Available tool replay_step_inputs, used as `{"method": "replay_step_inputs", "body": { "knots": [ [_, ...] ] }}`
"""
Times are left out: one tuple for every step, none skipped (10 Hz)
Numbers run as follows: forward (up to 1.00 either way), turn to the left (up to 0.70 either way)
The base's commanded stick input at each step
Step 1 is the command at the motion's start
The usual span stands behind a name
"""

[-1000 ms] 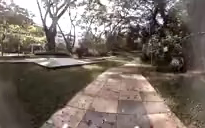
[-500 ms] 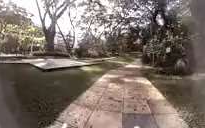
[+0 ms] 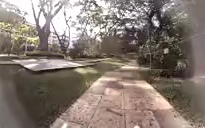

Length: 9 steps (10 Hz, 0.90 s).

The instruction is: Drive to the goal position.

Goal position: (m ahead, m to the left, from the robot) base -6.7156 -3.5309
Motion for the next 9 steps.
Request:
{"method": "replay_step_inputs", "body": {
  "knots": [
    [0.7, -0.27],
    [0.7, -0.27],
    [0.7, -0.25],
    [0.7, -0.14],
    [0.7, -0.04],
    [0.7, 0.0],
    [0.7, 0.0],
    [0.7, 0.0],
    [0.7, 0.0]
  ]
}}
